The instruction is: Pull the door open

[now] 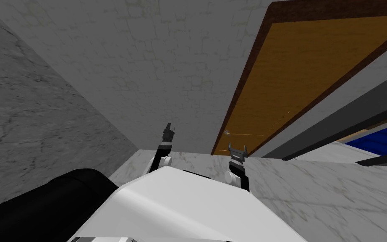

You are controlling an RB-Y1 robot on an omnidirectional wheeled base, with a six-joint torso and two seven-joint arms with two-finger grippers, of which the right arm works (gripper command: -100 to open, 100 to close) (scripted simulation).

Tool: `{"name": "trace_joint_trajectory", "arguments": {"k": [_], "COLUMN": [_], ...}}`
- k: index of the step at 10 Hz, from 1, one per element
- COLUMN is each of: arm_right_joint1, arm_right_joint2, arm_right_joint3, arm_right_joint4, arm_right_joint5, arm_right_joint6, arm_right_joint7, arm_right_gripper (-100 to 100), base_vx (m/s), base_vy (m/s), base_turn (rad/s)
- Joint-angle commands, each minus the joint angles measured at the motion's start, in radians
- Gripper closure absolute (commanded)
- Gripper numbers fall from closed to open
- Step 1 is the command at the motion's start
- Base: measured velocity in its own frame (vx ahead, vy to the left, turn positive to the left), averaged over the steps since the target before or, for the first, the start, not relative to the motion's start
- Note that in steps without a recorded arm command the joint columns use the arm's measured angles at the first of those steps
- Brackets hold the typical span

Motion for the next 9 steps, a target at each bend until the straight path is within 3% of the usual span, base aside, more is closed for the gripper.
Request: {"name": "trace_joint_trajectory", "arguments": {"k": [1,9], "arm_right_joint1": [-0.009,-0.063], "arm_right_joint2": [-0.003,-0.013], "arm_right_joint3": [-0.003,-0.013], "arm_right_joint4": [0.031,0.193], "arm_right_joint5": [-0.020,-0.110], "arm_right_joint6": [-0.005,-0.034], "arm_right_joint7": [-0.025,-0.136], "arm_right_gripper": [-100,-100], "base_vx": [0.003,-0.014], "base_vy": [-0.148,-0.132], "base_turn": [0.198,0.212]}}
